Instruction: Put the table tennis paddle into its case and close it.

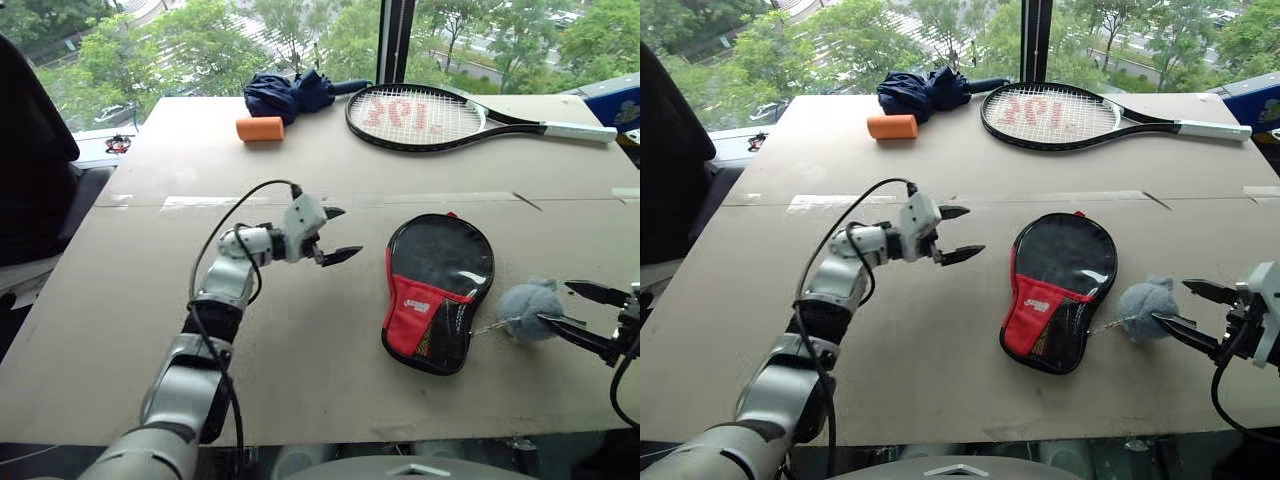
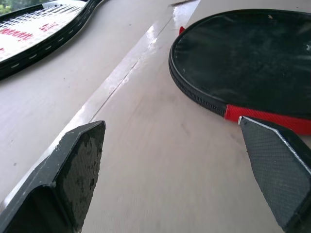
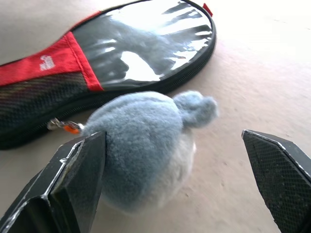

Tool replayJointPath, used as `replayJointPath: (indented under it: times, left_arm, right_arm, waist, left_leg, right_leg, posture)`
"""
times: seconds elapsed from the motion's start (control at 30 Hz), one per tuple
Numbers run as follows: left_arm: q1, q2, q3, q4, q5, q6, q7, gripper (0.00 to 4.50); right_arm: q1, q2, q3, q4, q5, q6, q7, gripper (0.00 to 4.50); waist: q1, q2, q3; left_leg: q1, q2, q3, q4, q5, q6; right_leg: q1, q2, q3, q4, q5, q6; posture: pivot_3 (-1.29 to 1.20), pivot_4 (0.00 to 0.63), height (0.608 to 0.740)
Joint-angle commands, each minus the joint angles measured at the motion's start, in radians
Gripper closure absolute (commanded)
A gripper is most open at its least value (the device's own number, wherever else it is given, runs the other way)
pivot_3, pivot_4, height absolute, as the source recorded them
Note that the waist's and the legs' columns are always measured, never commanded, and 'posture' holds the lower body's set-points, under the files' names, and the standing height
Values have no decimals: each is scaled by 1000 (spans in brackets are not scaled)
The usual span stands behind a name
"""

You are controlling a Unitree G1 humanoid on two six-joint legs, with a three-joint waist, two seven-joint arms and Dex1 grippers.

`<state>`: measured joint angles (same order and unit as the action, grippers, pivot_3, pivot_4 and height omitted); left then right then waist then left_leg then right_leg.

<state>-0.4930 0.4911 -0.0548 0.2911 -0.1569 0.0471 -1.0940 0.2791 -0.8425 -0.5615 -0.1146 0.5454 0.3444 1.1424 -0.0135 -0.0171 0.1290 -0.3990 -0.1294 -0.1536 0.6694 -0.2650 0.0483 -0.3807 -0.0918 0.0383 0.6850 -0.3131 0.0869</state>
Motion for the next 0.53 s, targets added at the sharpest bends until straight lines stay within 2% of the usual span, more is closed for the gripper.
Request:
replayJointPath:
  times: [0.03, 0.13, 0.33, 0.53]
  left_arm:
    - [148, 94, 61, -252, -94, 142, -23, 0]
    - [341, 169, 127, -418, -154, 211, -22, 0]
    - [511, 209, 174, -564, -201, 256, 14, 0]
    - [665, 233, 192, -697, -223, 285, 41, 0]
  right_arm:
    - [-35, -9, -68, 143, 8, -104, 57, 50]
    - [-63, -23, -101, 325, 29, -173, 158, 50]
    - [-63, -40, -82, 447, 3, -264, 262, 50]
    - [-88, -33, -17, 528, -58, -421, 324, 50]
  waist:
    - [2, 4, 2]
    - [8, 9, 4]
    - [29, 19, 8]
    - [20, 19, 8]
  left_leg:
    - [1, 0, 0, 0, 0, 0]
    - [2, 0, 0, 0, 0, 0]
    - [2, 0, -1, -2, 0, 0]
    - [2, 1, 1, -5, 0, 0]
  right_leg:
    - [2, 0, 0, -1, 0, 0]
    - [2, 0, -1, -3, 0, 0]
    - [3, -1, -2, -5, 1, -1]
    - [3, 0, 0, -7, 1, -1]
  posture:
    - [0, 150, 726]
    - [0, 150, 726]
    - [0, 150, 726]
    - [0, 150, 726]
